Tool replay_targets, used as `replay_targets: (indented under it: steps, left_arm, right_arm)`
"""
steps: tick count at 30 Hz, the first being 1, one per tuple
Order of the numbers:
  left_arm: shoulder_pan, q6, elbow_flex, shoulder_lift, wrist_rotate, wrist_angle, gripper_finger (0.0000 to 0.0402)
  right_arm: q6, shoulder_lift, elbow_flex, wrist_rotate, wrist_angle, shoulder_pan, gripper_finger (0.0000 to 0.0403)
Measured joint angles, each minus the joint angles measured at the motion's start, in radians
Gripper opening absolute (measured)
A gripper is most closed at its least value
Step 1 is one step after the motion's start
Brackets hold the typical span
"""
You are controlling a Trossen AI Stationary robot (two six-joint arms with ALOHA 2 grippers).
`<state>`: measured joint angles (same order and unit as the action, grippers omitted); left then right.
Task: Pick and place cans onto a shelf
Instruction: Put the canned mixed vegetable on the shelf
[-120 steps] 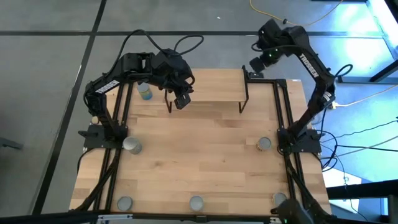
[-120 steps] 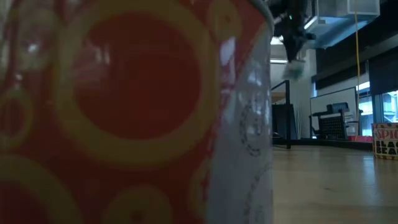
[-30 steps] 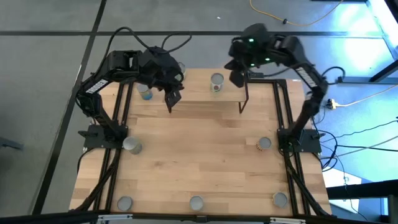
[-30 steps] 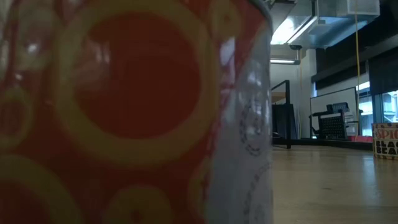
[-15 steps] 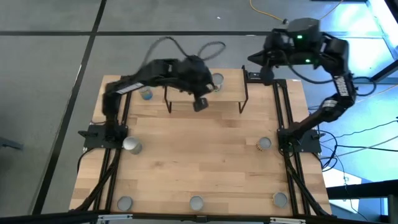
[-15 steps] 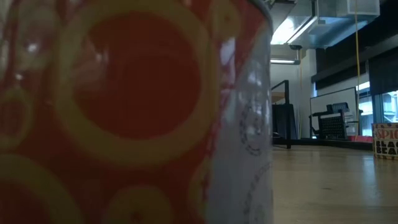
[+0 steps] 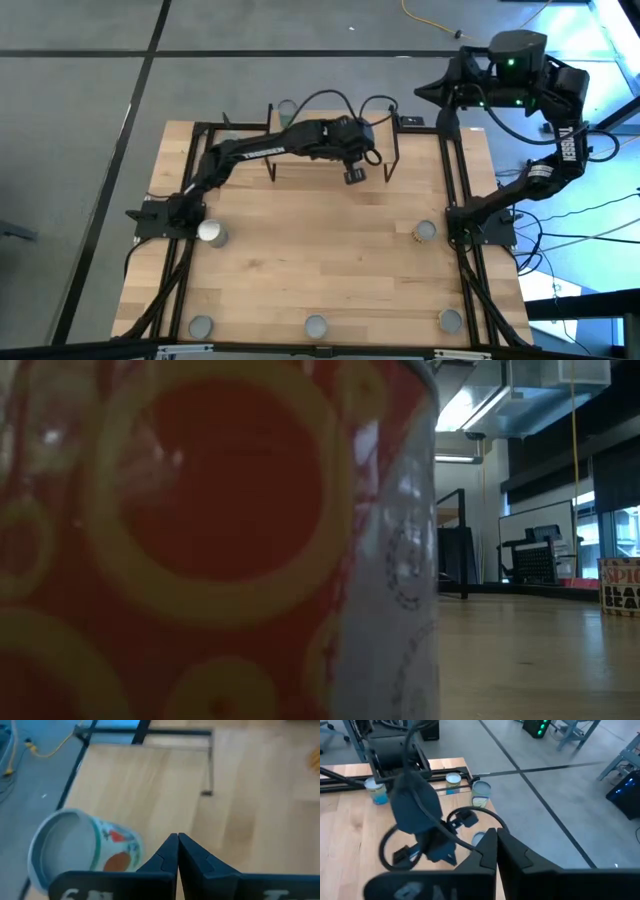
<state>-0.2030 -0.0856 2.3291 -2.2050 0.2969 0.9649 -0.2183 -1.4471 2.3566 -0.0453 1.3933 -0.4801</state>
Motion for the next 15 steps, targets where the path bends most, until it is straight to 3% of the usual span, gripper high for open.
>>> replay_targets:
  steps: [6, 15]
  left_arm:
    - [-0.018, -0.006, 0.000, -0.045, 0.112, -0.034, 0.0000]
    - [-0.045, -0.006, 0.000, -0.048, 0.191, -0.043, 0.0000]
  right_arm:
    - [-0.002, -0.003, 0.000, 0.002, 0.010, 0.000, 0.0009]
    - [-0.003, -0.003, 0.000, 0.001, 0.034, 0.000, 0.0009]
